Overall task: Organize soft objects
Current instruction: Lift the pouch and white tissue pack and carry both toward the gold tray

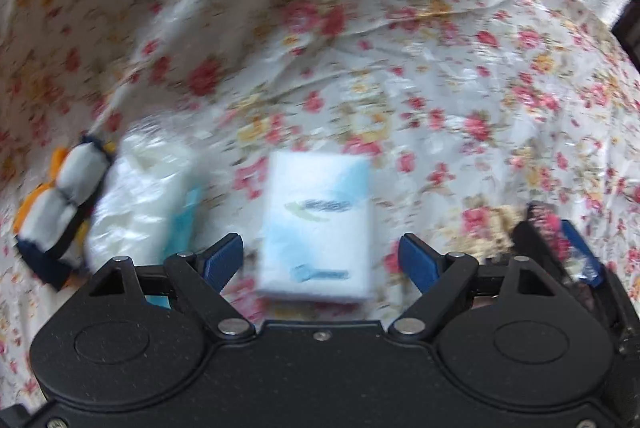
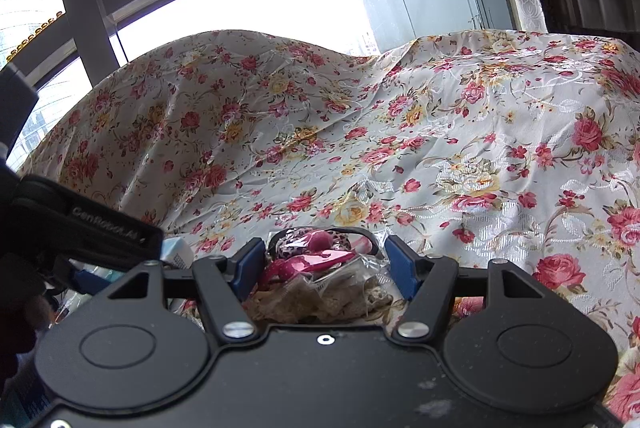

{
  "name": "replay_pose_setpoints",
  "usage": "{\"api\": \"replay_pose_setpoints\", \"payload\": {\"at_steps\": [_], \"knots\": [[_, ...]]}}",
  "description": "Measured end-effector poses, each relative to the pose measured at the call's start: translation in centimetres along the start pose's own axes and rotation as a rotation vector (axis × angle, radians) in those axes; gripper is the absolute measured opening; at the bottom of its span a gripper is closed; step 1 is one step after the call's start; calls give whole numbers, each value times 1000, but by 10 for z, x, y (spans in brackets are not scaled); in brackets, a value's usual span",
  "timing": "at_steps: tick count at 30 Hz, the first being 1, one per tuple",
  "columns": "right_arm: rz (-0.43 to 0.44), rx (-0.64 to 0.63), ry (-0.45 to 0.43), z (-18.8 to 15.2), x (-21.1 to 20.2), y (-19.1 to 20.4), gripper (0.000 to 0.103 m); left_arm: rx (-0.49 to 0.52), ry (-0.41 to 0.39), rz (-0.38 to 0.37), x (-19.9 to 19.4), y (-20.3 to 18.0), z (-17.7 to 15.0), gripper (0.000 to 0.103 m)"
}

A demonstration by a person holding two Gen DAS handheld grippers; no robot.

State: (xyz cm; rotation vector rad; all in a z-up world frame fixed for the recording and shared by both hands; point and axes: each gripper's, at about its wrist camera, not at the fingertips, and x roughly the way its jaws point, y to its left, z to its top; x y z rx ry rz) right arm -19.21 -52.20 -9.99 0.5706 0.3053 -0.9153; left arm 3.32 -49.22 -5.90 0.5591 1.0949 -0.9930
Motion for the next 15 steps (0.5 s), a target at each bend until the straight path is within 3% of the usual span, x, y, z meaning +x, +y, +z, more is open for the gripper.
{"api": "replay_pose_setpoints", "payload": {"at_steps": [2, 3, 4, 15], "knots": [[0, 0, 0, 0, 0, 0, 64, 33, -3, -7, 2, -11, 2, 68], [-1, -1, 0, 0, 0, 0, 64, 48, -2, 2, 4, -16, 3, 55], [-2, -2, 1, 0, 0, 0, 64, 62, -5, 12, 5, -20, 3, 51], [-47, -58, 34, 5, 2, 12, 63, 67, -90, 7, -37, -30, -5, 51]]}}
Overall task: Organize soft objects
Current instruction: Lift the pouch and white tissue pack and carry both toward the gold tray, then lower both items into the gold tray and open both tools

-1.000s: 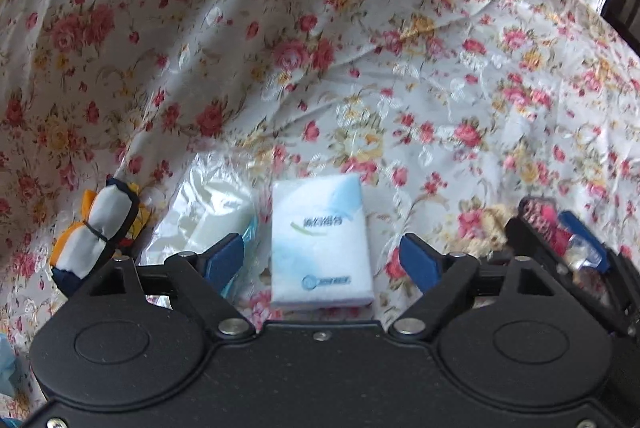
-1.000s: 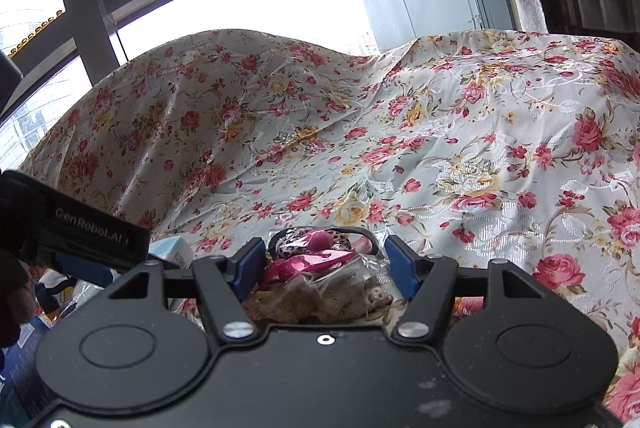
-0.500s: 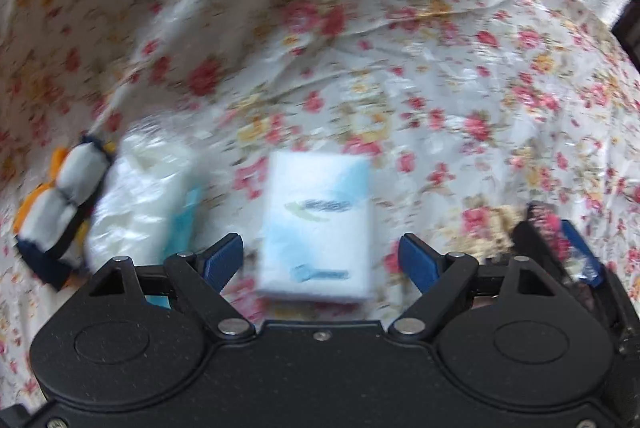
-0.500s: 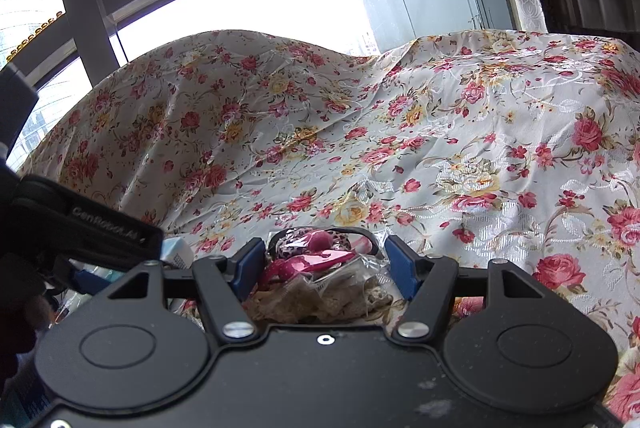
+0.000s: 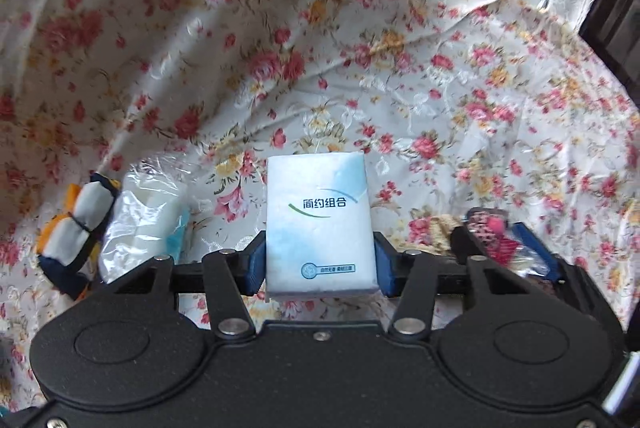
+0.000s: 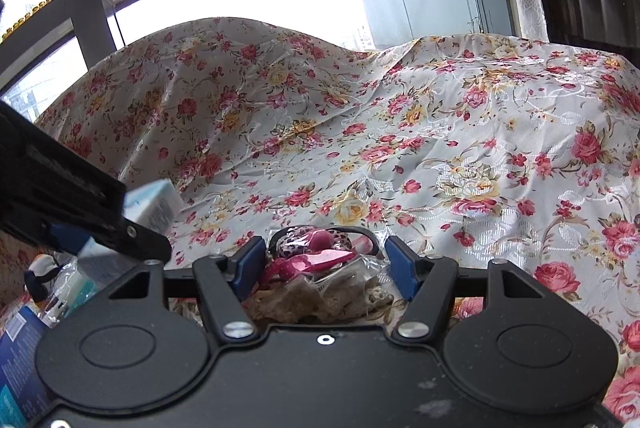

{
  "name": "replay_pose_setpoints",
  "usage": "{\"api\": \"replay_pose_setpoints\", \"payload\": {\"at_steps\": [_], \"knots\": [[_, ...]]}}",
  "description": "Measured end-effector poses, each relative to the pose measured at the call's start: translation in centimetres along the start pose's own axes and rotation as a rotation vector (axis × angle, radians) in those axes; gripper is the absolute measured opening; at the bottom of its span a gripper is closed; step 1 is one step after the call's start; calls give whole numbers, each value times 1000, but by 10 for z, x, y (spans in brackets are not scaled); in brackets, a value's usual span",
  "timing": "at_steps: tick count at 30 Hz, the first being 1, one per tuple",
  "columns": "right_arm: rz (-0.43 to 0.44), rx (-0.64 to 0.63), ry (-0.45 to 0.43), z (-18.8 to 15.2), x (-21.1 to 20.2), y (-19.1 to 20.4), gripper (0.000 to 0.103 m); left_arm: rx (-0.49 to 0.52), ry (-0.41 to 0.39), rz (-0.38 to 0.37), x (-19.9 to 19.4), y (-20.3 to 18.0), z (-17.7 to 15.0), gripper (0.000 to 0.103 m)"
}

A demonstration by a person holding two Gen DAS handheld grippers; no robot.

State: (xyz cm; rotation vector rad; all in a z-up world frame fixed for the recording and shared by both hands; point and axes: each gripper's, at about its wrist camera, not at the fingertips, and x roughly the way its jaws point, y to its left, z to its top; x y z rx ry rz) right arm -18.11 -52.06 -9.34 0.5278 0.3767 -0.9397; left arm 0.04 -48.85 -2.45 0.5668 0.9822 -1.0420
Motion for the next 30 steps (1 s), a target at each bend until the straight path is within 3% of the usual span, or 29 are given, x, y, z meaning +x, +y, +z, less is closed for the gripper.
{"api": "replay_pose_setpoints", "payload": {"at_steps": [3, 7, 19, 30], "knots": [[1, -28, 29, 4, -3, 5, 56, -1, -23, -22, -14, -4, -2, 51], [-1, -21, 81, 6, -19, 1, 55, 17, -36, -51, -28, -17, -10, 51], [-175, -85, 147, 1, -100, -34, 54, 96, -26, -144, -65, -62, -61, 51], [-167, -74, 238, -19, -169, -31, 54, 103, 5, -208, -105, -68, -129, 51]]}}
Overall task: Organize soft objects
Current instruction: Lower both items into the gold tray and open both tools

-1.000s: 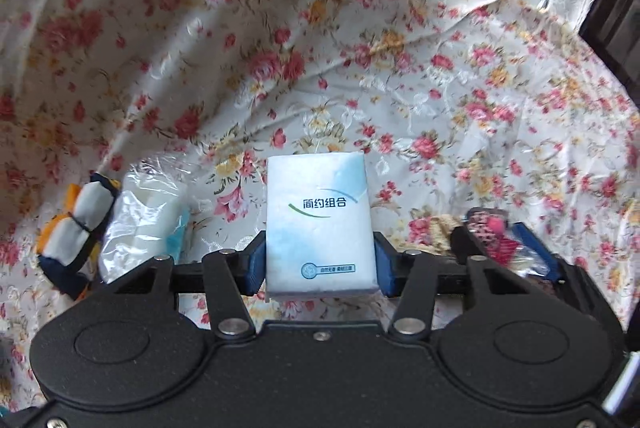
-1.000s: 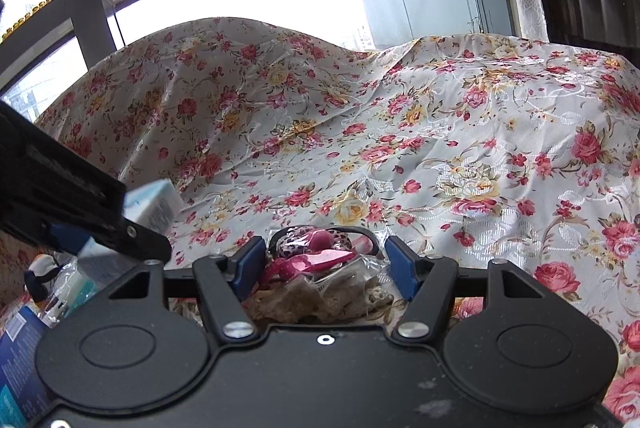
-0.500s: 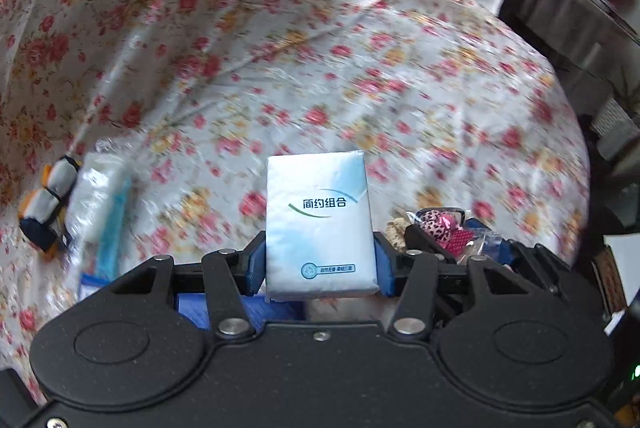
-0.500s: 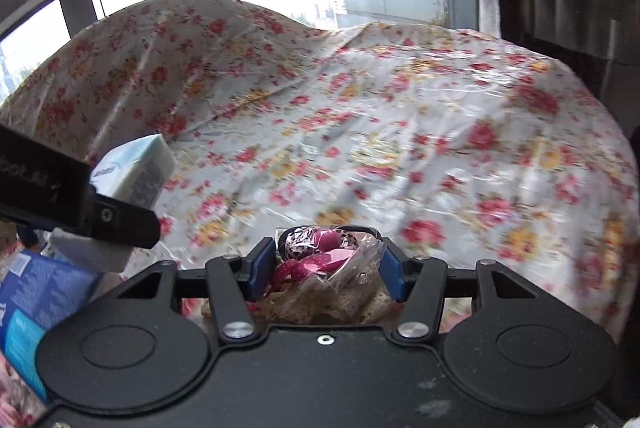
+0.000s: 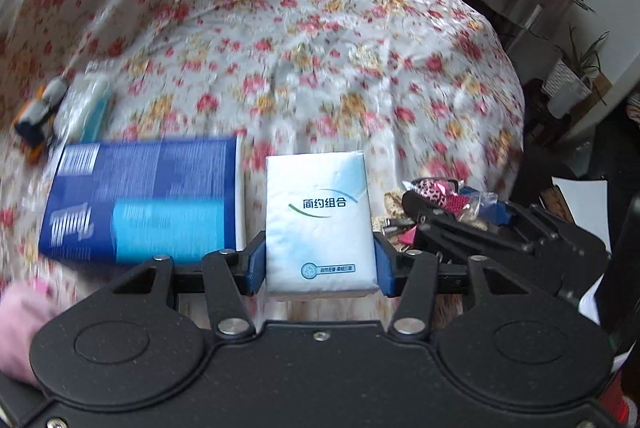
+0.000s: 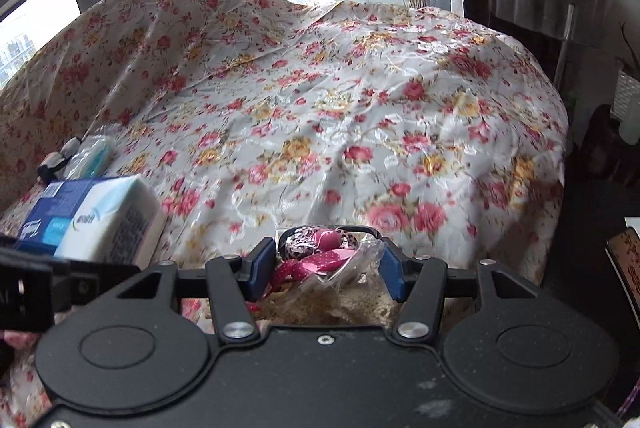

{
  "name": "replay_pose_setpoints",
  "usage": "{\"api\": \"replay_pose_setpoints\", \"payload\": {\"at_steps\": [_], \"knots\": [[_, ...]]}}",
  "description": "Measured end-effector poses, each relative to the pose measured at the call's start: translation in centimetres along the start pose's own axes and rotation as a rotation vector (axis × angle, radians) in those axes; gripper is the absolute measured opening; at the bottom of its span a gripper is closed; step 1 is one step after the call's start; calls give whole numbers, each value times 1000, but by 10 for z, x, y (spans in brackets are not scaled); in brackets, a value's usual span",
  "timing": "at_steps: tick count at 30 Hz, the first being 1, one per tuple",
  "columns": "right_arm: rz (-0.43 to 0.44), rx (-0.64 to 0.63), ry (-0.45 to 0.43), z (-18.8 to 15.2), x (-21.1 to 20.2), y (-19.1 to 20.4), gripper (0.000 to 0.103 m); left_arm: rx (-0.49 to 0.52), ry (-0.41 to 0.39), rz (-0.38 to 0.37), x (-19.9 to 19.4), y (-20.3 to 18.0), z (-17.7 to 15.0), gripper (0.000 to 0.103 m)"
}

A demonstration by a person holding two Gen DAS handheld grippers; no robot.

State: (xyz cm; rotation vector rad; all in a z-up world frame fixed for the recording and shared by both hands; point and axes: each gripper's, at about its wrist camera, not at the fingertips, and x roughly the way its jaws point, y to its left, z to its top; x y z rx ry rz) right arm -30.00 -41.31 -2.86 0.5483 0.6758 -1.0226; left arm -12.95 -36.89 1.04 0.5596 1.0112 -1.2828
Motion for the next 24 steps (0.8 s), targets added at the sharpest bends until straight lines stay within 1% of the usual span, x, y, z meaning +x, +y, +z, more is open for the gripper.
{"api": "replay_pose_setpoints", "payload": {"at_steps": [3, 7, 11, 15, 19, 24], "knots": [[18, -8, 12, -9, -18, 4, 54, -9, 0, 7, -13, 3, -21, 51], [51, -27, 18, -21, -43, 14, 54, -22, -25, 35, -32, 9, -49, 51], [111, -54, 20, -32, -67, 30, 54, -76, -42, 60, -50, 22, -78, 51], [181, -118, 14, -41, -92, 56, 54, -148, -70, 93, -70, 45, -107, 51], [268, -187, 16, -48, -111, 89, 54, -260, -107, 154, -93, 77, -138, 51], [388, -259, 25, -50, -124, 142, 54, -393, -181, 284, -132, 119, -173, 51]]}}
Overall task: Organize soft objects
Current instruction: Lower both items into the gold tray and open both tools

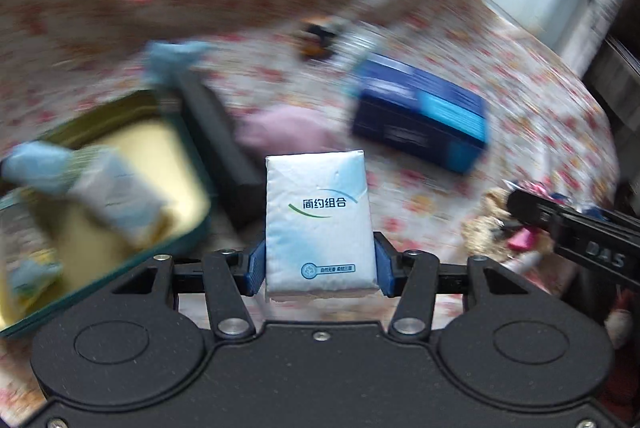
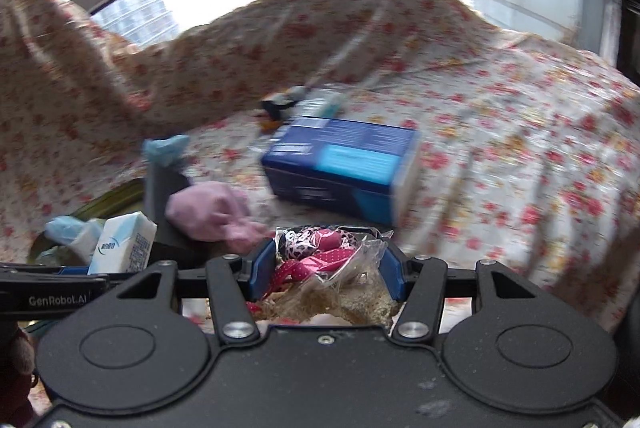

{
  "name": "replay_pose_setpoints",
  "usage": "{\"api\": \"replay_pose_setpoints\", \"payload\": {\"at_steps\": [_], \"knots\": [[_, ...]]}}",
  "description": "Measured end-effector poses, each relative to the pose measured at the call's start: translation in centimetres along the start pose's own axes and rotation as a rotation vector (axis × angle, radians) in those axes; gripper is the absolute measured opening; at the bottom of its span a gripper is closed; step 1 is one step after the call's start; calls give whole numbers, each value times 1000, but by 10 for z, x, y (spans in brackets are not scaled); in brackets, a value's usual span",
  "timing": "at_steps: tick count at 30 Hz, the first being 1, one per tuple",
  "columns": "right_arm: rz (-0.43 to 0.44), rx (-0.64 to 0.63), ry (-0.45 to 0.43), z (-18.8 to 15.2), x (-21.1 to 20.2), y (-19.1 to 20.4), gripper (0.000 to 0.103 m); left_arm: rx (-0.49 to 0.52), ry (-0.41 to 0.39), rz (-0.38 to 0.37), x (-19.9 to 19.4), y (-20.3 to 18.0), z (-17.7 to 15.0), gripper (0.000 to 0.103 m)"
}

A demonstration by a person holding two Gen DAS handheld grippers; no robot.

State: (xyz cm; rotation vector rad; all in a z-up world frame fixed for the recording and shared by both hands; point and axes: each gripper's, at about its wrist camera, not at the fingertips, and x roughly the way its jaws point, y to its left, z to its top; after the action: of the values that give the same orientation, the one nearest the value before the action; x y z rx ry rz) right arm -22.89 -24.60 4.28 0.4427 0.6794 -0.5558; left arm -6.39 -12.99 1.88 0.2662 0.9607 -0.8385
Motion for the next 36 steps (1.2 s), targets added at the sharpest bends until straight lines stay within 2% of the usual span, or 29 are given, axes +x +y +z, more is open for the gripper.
{"api": "replay_pose_setpoints", "payload": {"at_steps": [10, 15, 17, 22, 23, 26, 27, 36], "knots": [[196, -153, -7, 35, 33, 115, 55, -247, -160, 329, -48, 125, 5, 51], [255, -187, 0, 54, 60, 164, 55, -328, -194, 504, -54, 170, 6, 51], [275, -194, 11, 63, 74, 179, 55, -349, -193, 541, -50, 182, 7, 51], [314, -200, 19, 80, 101, 217, 57, -377, -162, 547, -33, 201, 16, 51], [325, -192, 16, 83, 105, 221, 61, -378, -157, 543, -30, 203, 17, 51], [342, -165, 17, 86, 117, 228, 66, -389, -137, 527, -22, 205, 19, 63], [345, -158, 22, 86, 118, 227, 66, -391, -132, 519, -20, 204, 18, 65], [308, -147, 40, 70, 106, 196, 66, -366, -85, 513, -8, 193, 10, 66]]}}
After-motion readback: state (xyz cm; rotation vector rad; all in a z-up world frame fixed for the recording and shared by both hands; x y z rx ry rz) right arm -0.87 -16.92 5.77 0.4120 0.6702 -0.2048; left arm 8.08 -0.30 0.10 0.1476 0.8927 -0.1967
